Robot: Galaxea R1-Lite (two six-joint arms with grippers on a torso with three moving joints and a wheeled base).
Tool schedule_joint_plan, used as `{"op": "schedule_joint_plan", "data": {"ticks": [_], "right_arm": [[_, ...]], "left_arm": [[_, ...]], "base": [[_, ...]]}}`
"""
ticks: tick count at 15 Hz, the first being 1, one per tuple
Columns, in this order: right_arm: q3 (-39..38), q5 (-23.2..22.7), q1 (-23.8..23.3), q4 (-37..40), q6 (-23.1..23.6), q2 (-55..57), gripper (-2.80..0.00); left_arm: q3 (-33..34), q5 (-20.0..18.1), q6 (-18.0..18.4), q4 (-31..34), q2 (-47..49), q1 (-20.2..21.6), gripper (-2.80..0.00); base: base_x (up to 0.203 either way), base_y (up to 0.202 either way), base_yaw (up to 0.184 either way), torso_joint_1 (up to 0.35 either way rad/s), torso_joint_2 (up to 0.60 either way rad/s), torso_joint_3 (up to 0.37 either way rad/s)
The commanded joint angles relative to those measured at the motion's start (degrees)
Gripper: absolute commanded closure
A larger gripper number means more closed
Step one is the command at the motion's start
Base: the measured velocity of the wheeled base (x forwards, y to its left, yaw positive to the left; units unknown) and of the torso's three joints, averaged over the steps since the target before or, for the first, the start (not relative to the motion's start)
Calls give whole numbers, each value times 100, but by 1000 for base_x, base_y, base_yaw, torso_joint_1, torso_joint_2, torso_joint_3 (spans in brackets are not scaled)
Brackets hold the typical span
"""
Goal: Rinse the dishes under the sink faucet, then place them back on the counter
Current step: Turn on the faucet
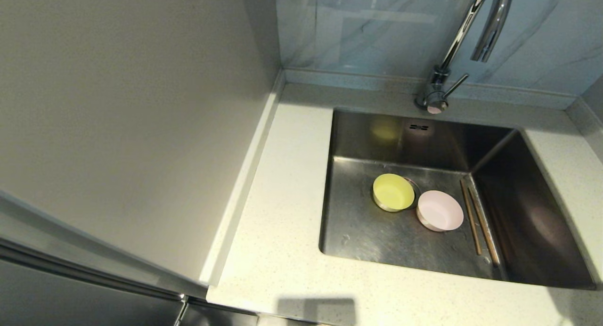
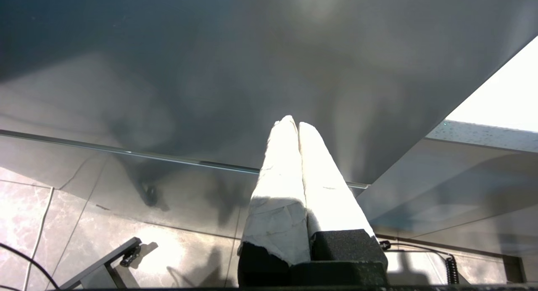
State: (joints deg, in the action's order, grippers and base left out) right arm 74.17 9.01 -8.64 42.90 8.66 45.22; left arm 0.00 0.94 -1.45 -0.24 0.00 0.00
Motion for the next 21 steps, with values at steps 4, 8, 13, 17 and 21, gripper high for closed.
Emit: {"op": "schedule_joint_plan", "data": {"ticks": [4,8,13,17,21], "right_arm": [[-1120,36,9,-879,290,-1293,0],[-1775,484,60,-962,305,-2091,0],[-2242,549,91,-968,295,-2723,0],[-2451,567,90,-968,241,-2870,0],[-2445,591,177,-968,161,-2694,0]], "left_arm": [[0,3,-4,-2,-18,0,0],[0,3,-4,-2,-18,0,0],[0,3,-4,-2,-18,0,0],[0,3,-4,-2,-18,0,0],[0,3,-4,-2,-18,0,0]], "base": [[0,0,0,0,0,0],[0,0,0,0,0,0],[0,0,0,0,0,0],[0,0,0,0,0,0],[0,0,0,0,0,0]]}}
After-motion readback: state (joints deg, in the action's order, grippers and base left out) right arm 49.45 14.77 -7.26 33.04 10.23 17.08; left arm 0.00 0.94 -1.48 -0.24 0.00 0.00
